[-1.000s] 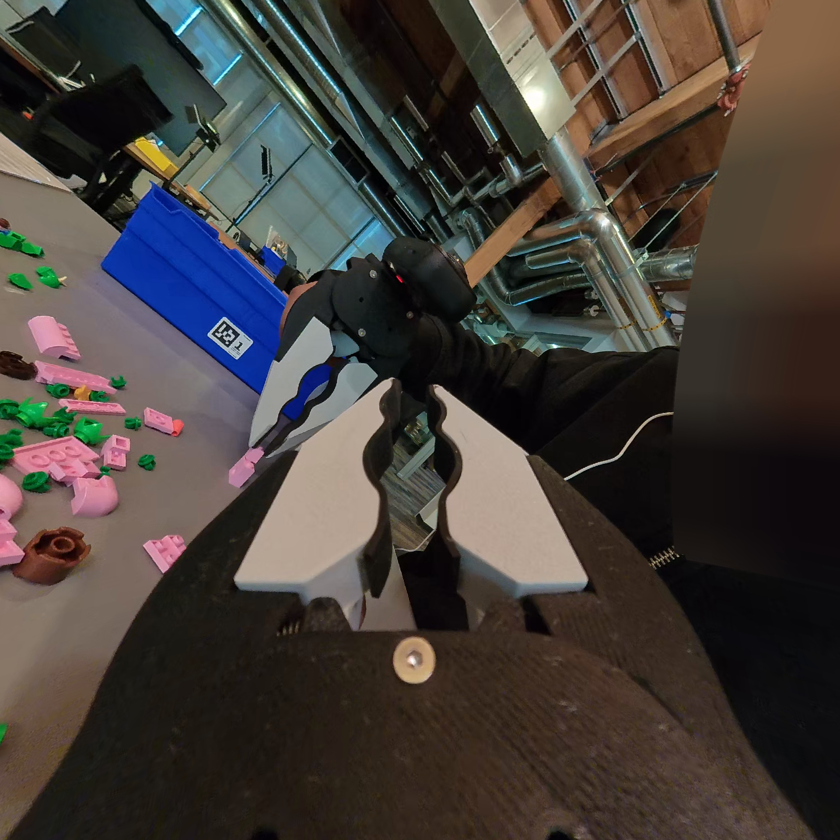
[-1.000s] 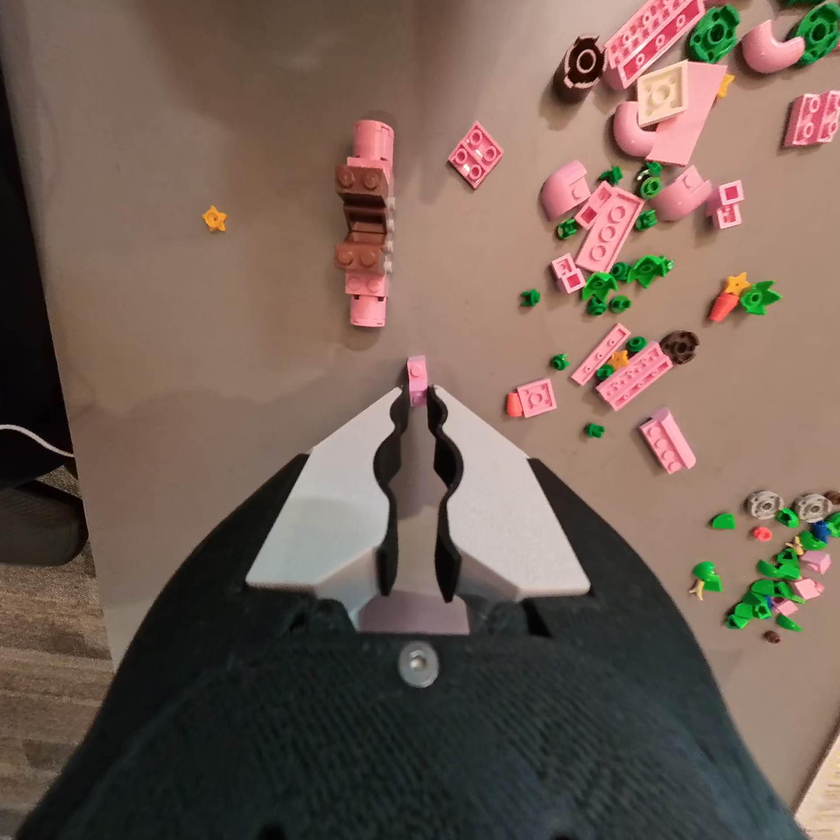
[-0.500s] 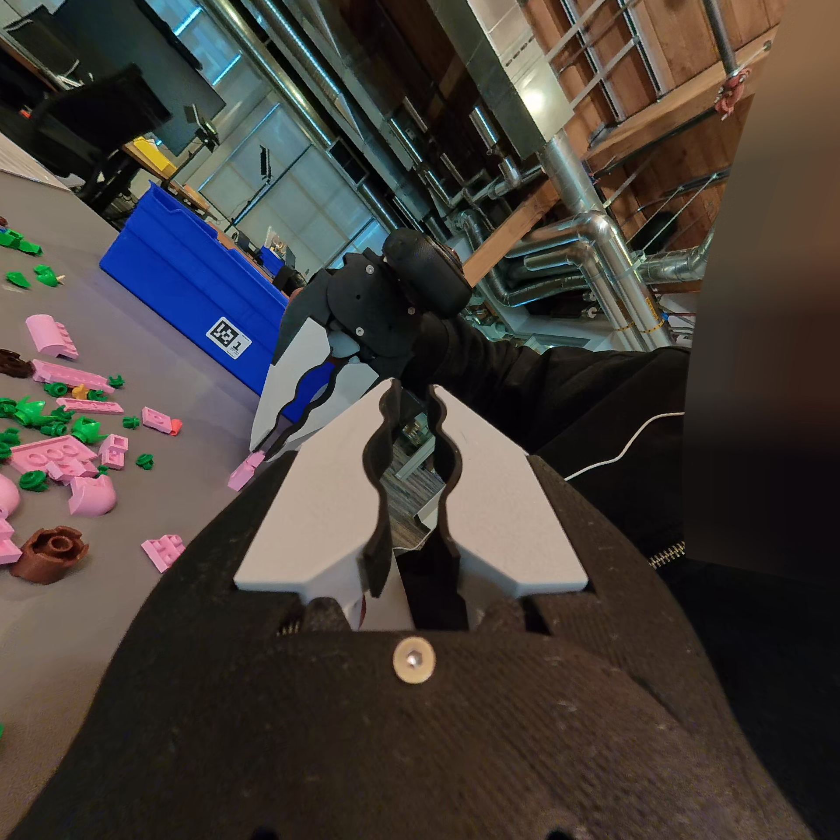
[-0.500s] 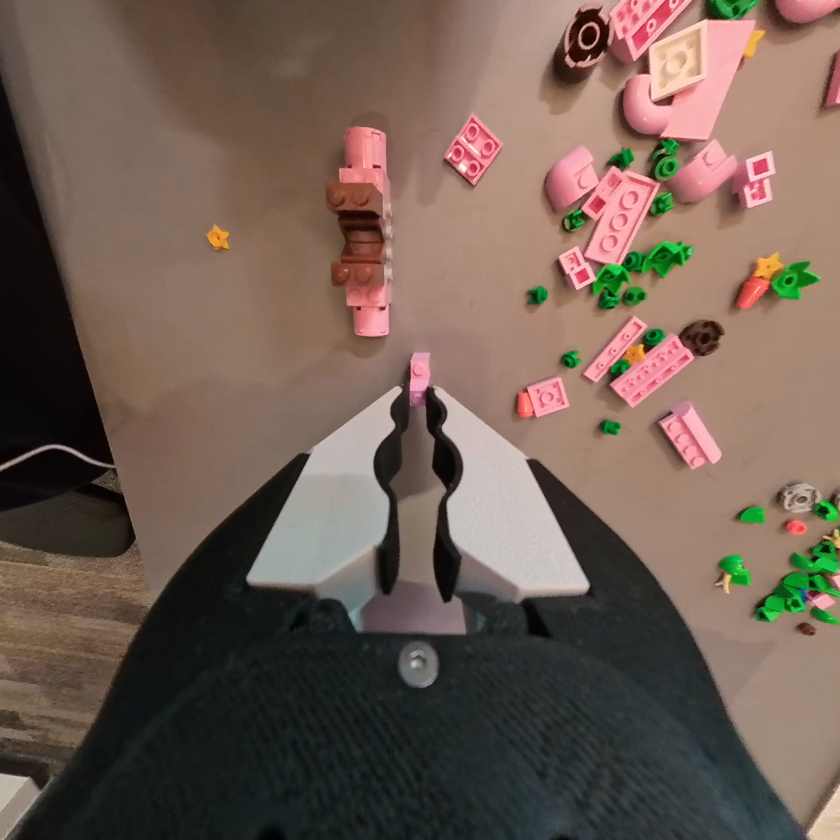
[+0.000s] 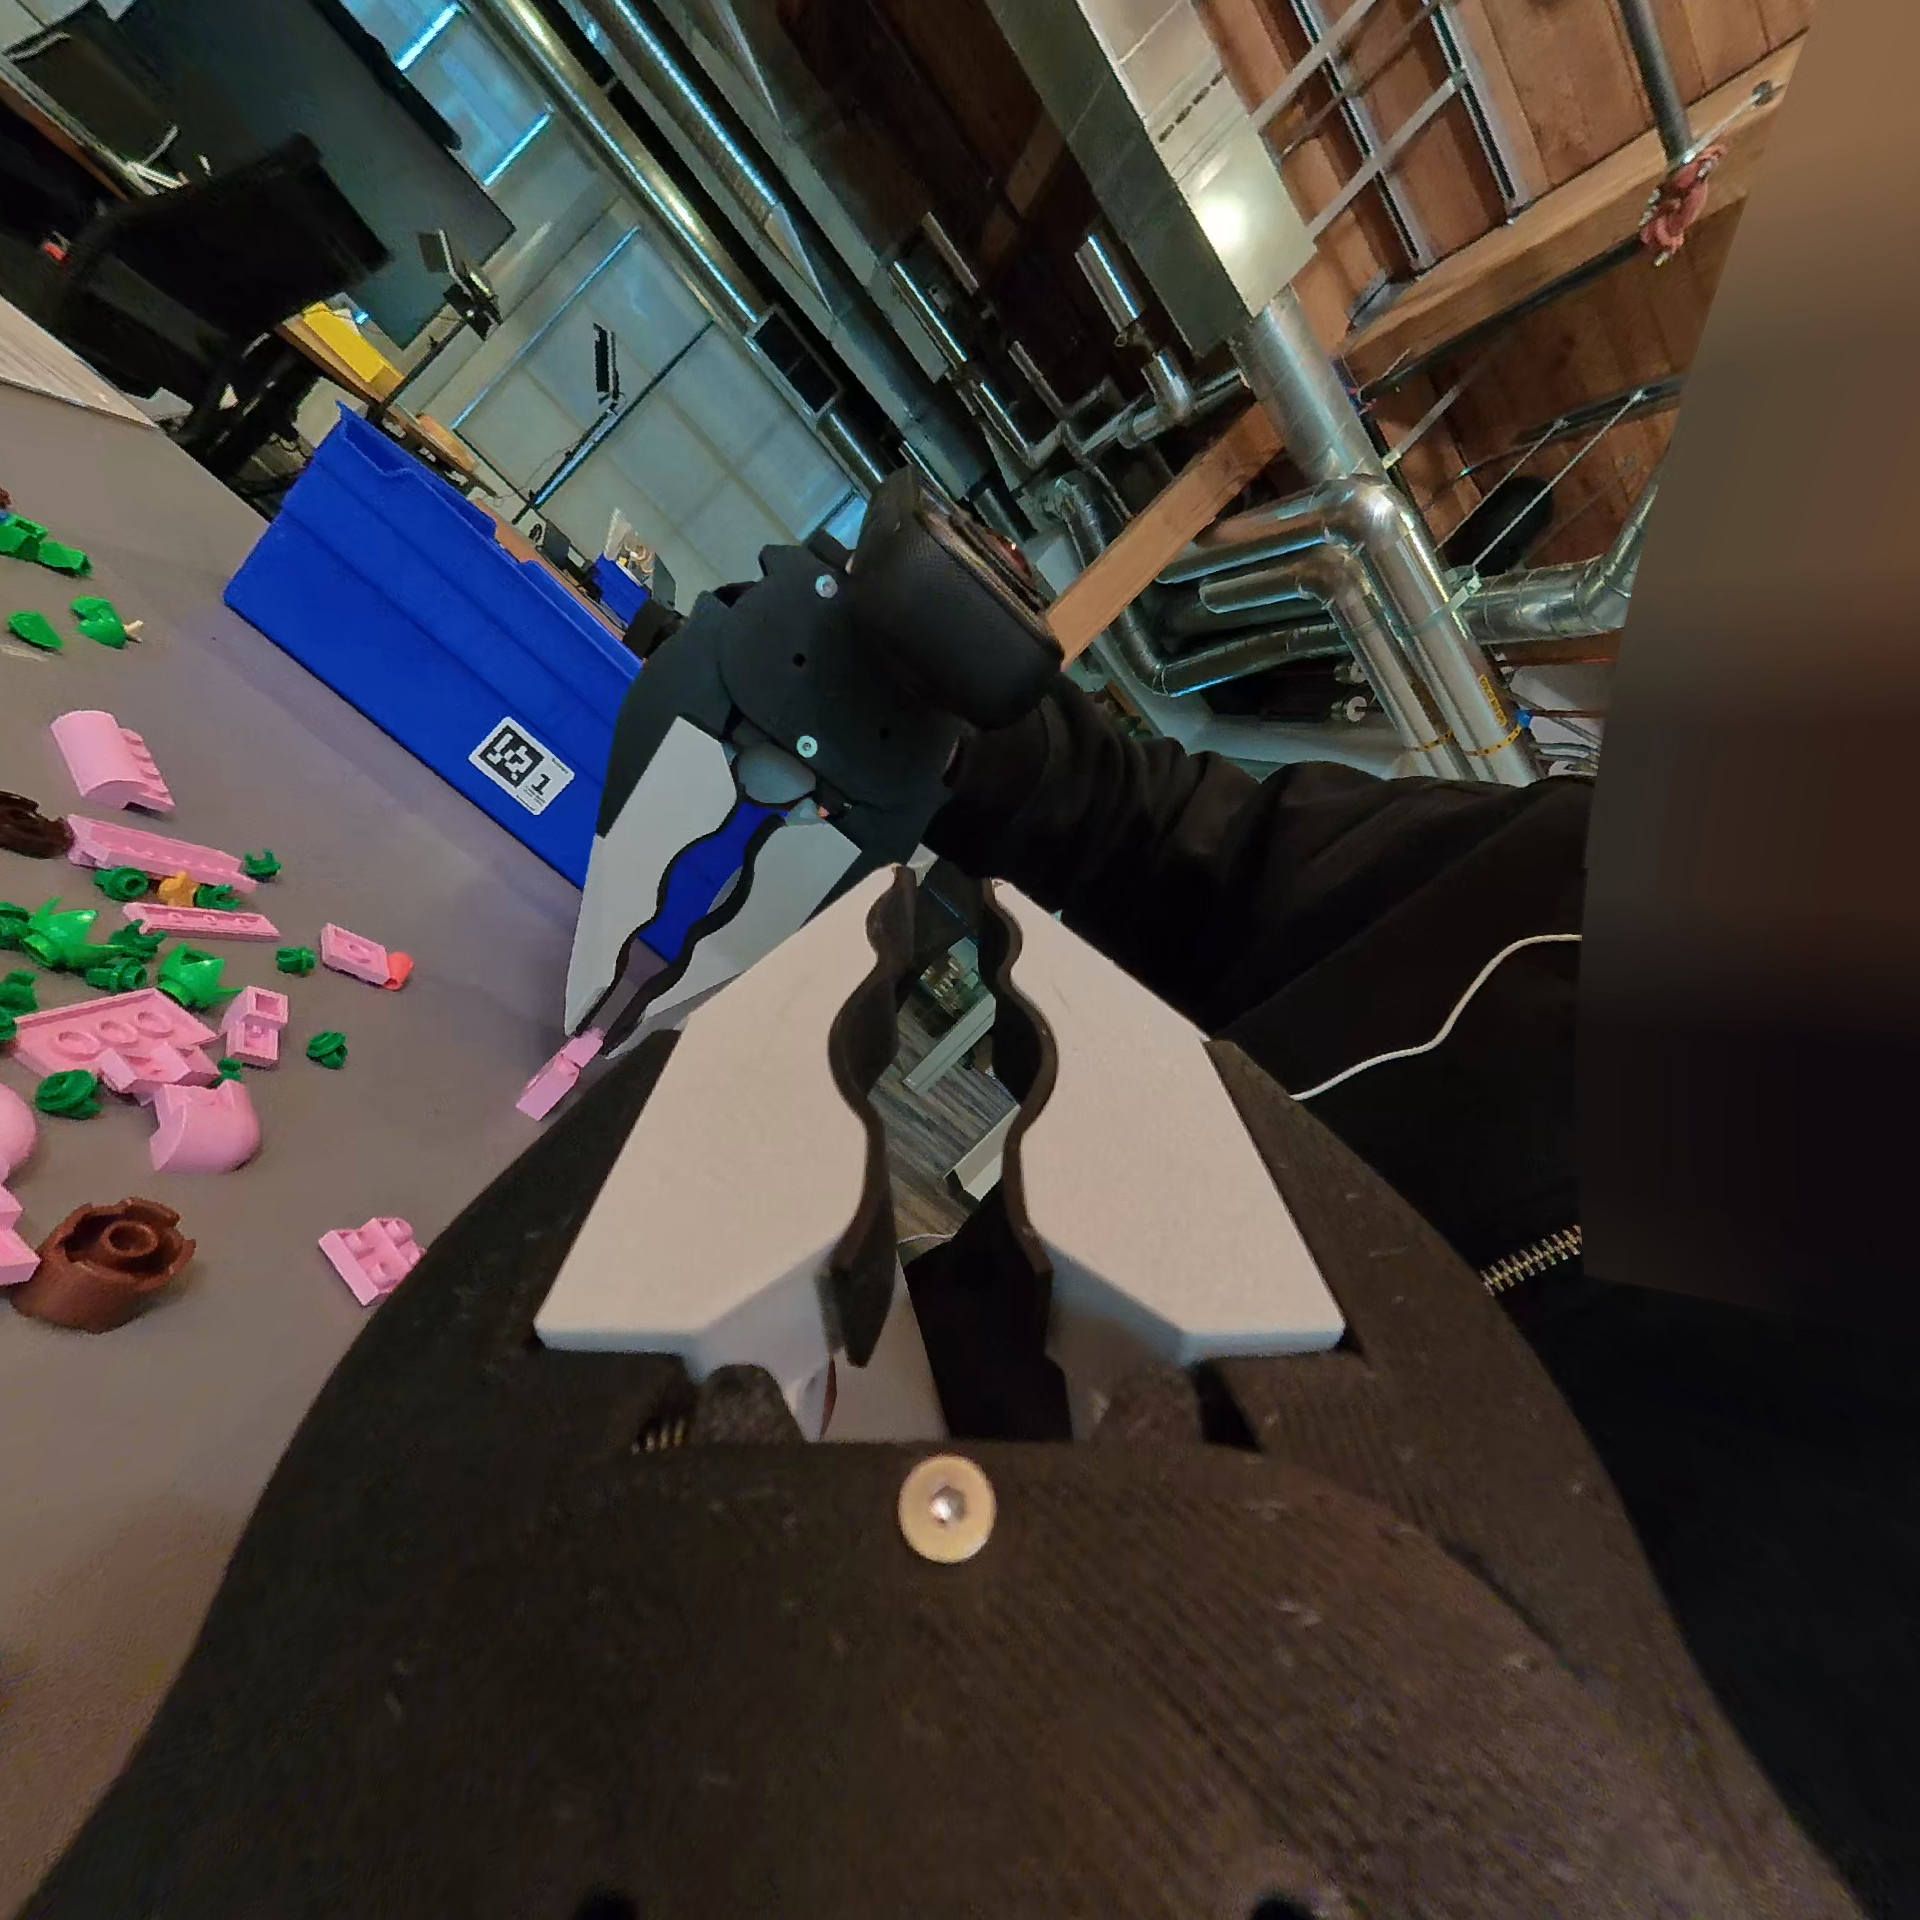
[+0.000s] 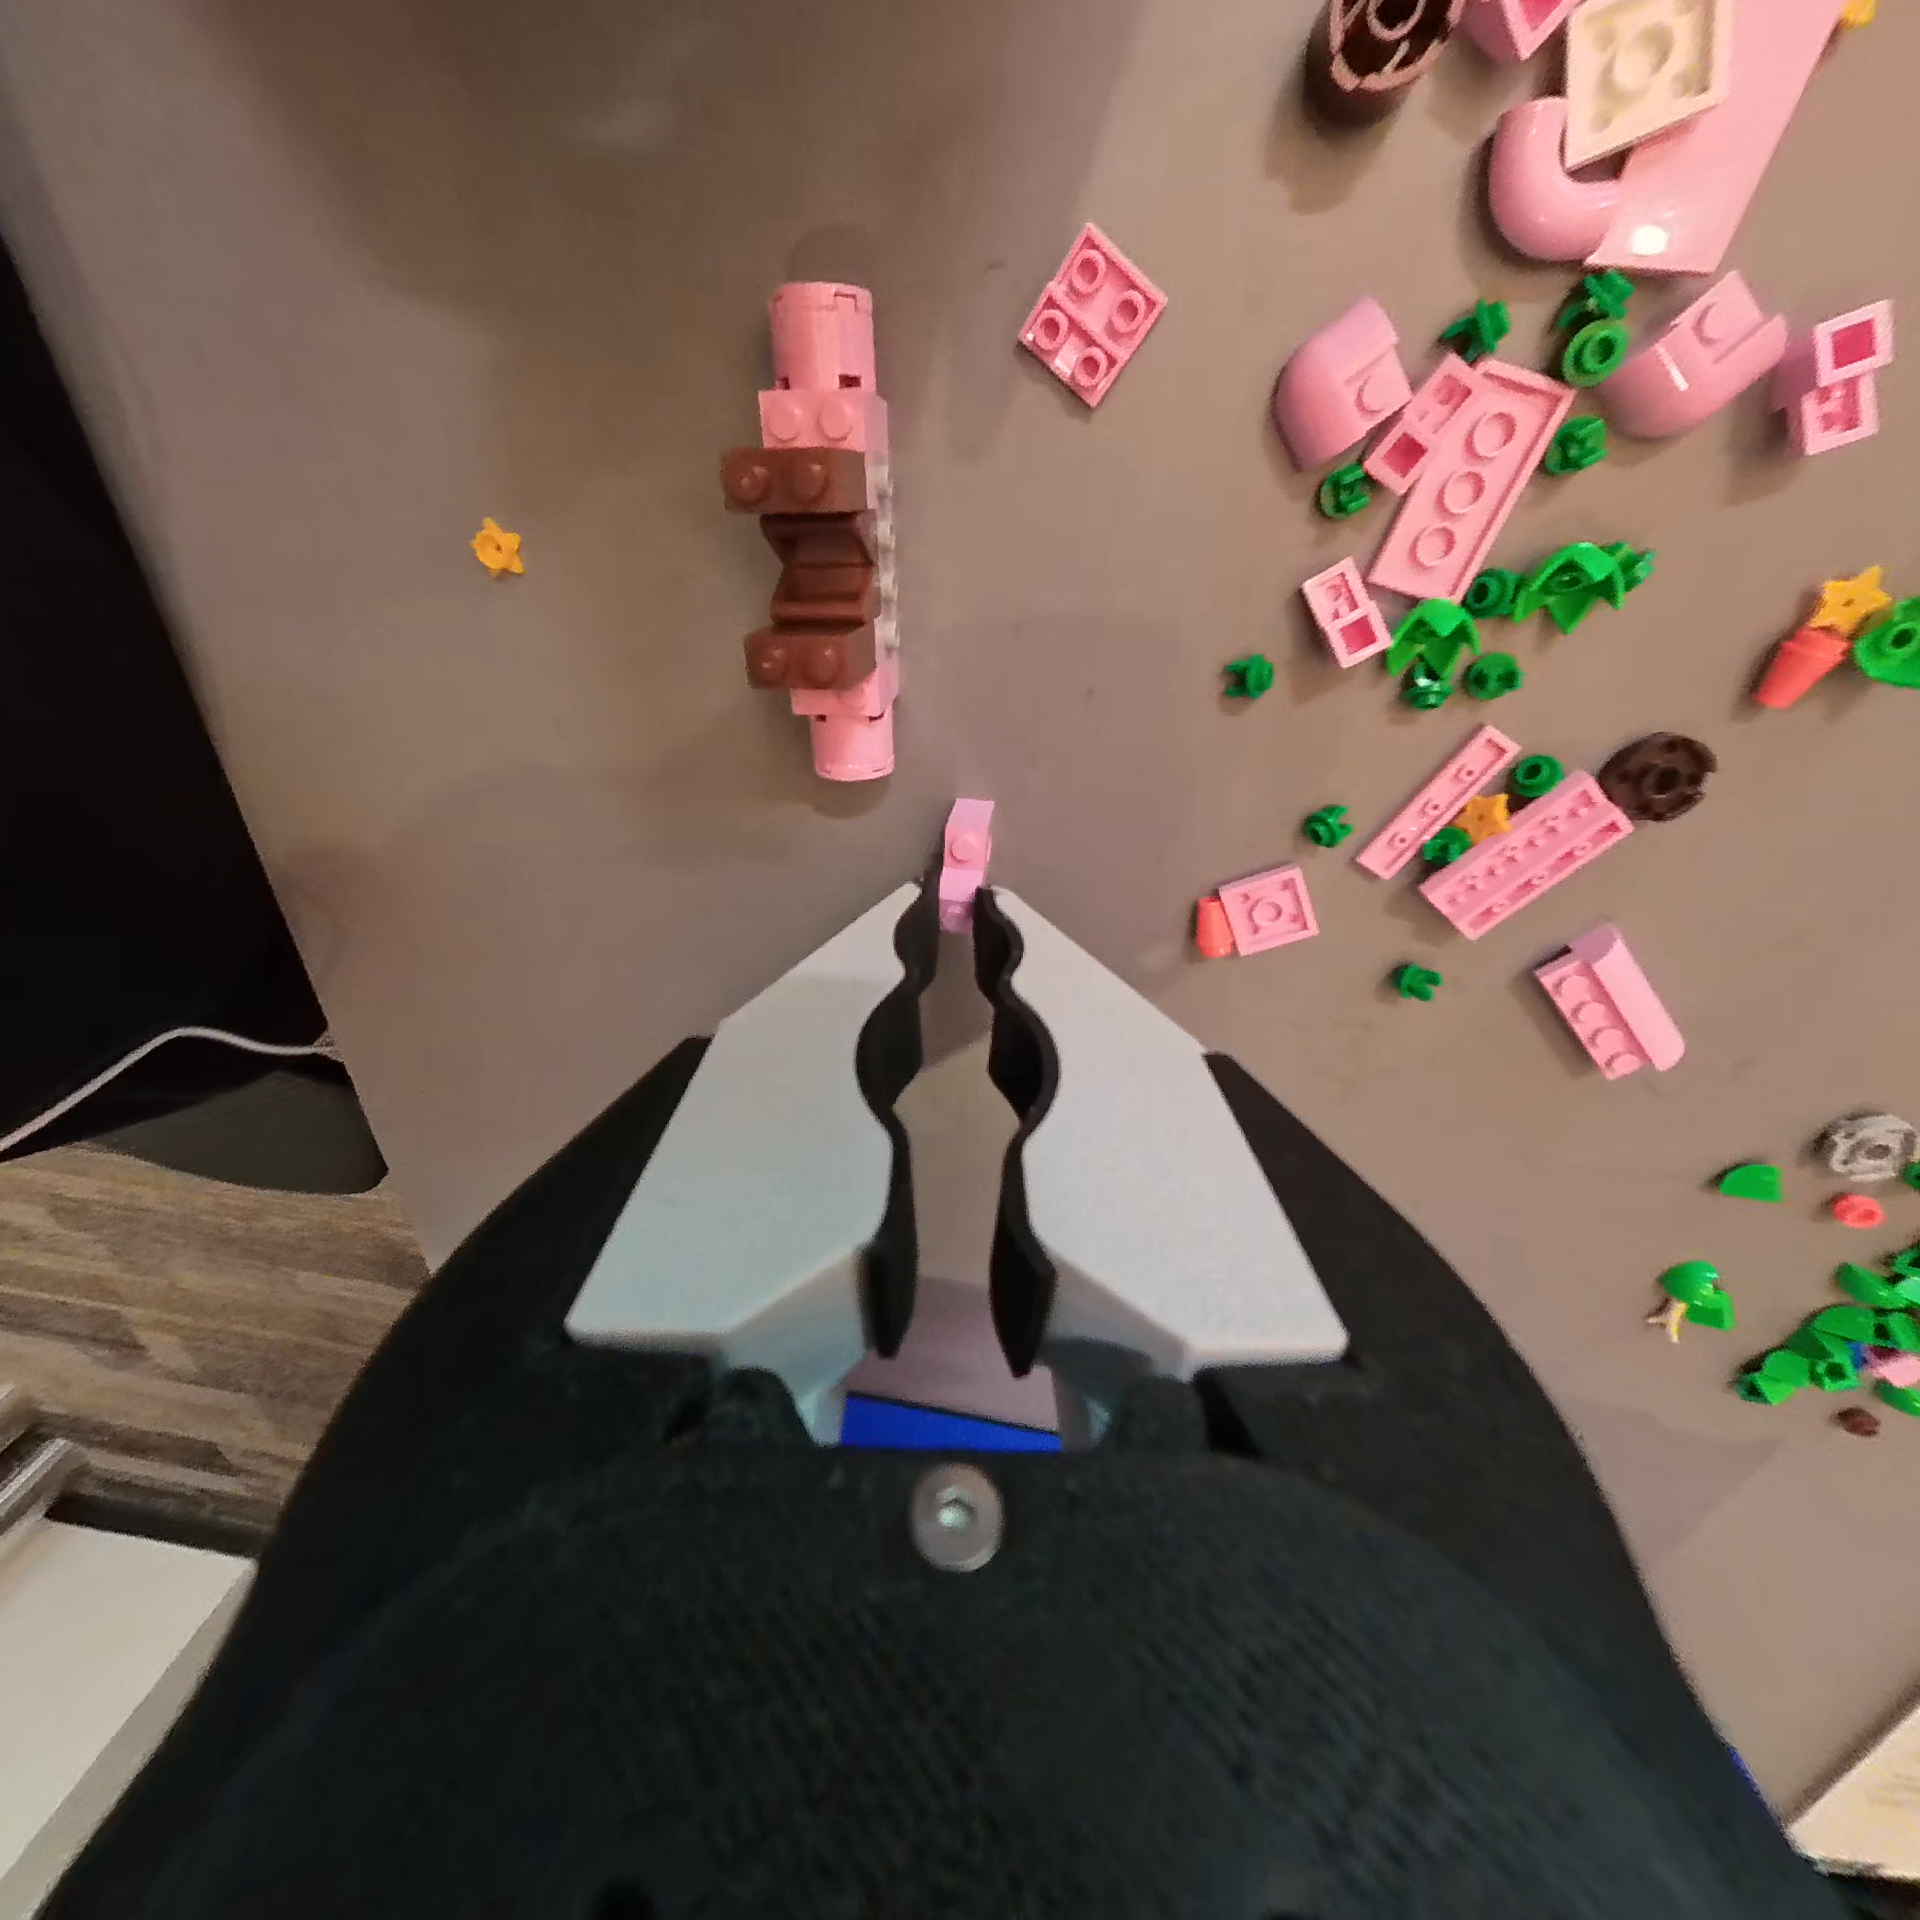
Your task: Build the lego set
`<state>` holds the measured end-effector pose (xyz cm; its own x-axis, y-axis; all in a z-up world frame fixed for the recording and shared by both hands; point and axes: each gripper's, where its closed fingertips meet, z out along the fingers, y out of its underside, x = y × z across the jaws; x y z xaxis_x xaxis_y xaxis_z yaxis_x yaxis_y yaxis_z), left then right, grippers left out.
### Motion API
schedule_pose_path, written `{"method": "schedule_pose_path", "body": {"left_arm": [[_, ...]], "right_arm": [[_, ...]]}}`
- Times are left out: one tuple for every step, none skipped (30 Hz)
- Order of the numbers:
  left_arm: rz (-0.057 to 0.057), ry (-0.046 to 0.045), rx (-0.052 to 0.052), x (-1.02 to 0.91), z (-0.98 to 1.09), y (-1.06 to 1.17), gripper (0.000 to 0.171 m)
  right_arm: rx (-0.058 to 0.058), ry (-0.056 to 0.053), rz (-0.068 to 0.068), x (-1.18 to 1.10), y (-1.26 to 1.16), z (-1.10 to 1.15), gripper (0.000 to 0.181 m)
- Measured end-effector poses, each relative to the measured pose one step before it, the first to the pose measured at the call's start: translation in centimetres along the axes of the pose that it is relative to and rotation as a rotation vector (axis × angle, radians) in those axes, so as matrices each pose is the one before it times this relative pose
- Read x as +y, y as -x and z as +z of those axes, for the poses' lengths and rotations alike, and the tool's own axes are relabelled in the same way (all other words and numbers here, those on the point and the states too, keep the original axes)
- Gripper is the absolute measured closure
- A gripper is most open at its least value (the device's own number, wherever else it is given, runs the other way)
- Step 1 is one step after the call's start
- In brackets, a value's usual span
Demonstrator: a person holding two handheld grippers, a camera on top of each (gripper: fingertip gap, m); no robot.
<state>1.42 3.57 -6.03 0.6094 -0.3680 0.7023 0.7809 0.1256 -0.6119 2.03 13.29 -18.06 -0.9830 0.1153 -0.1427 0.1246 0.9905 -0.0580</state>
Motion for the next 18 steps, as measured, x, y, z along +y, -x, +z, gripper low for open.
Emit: {"method": "schedule_pose_path", "body": {"left_arm": [[0.0005, 0.00020, -0.0005, 0.011, 0.000, 0.004, 0.163], [-0.0001, 0.00008, -0.0001, 0.001, -0.001, 0.001, 0.163], [-0.0007, -0.00035, 0.0003, -0.013, 0.001, -0.003, 0.163], [-0.0004, 0.00011, -0.0009, 0.008, -0.004, 0.016, 0.163], [0.0001, 0.00036, 0.0005, 0.006, 0.007, -0.003, 0.163], [0.0006, 0.00002, -0.0005, -0.002, -0.019, 0.003, 0.162], [0.0006, -0.00144, -0.0007, -0.024, -0.018, 0.003, 0.163], [-0.0007, -0.00161, 0.0010, -0.027, -0.012, -0.012, 0.163], [-0.0017, -0.00151, 0.0015, -0.021, -0.022, -0.006, 0.162], [-0.0021, -0.00105, 0.0025, -0.009, 0.008, -0.025, 0.162], [-0.0020, 0.00023, 0.0022, 0.010, 0.008, -0.017, 0.162], [-0.0010, -0.00026, 0.0016, -0.004, 0.002, -0.029, 0.162], [-0.0007, -0.00056, 0.0009, 0.006, 0.002, -0.017, 0.162], [-0.0006, 0.00125, 0.0006, 0.028, 0.011, -0.011, 0.162], [0.0003, -0.00018, -0.0002, -0.004, -0.008, 0.002, 0.162], [0.0019, -0.00202, -0.0010, -0.031, -0.022, -0.017, 0.162], [0.0029, -0.00065, -0.0033, -0.013, -0.040, 0.017, 0.162], [0.0032, -0.00138, -0.0033, -0.039, -0.042, 0.015, 0.162]], "right_arm": [[-0.0068, 0.0060, -0.0017, -0.001, 0.005, 0.012, 0.177], [-0.0042, 0.0074, -0.0025, -0.048, -0.004, 0.030, 0.177], [-0.0006, 0.0019, -0.0055, -0.167, -0.013, 0.090, 0.177], [-0.0032, 0.0162, -0.0102, -0.024, -0.004, 0.051, 0.177], [-0.0051, 0.0150, -0.0030, 0.009, 0.002, 0.003, 0.177], [-0.0011, 0.0084, -0.0036, 0.021, 0.009, 0.006, 0.177], [-0.0003, 0.0015, -0.0012, -0.008, 0.006, 0.011, 0.176], [-0.0029, -0.0035, 0.0024, -0.005, -0.004, 0.004, 0.176], [-0.0069, -0.0055, 0.0074, -0.001, 0.004, 0.003, 0.176], [-0.0062, -0.0059, 0.0045, -0.015, 0.006, 0.000, 0.177], [-0.0042, -0.0054, 0.0051, -0.007, 0.000, 0.009, 0.176], [-0.0008, -0.0045, 0.0030, -0.007, 0.000, 0.004, 0.176], [0.0024, -0.0039, 0.0029, -0.003, 0.007, -0.001, 0.176], [0.0059, -0.0037, 0.0043, -0.007, -0.002, 0.003, 0.176], [0.0124, -0.0039, -0.0005, 0.004, -0.005, -0.006, 0.176], [0.0203, -0.0057, -0.0076, -0.016, -0.009, -0.023, 0.176], [0.0239, -0.0093, -0.0067, -0.064, -0.002, -0.020, 0.176], [0.0258, -0.0136, -0.0101, -0.082, 0.013, -0.015, 0.175]]}}
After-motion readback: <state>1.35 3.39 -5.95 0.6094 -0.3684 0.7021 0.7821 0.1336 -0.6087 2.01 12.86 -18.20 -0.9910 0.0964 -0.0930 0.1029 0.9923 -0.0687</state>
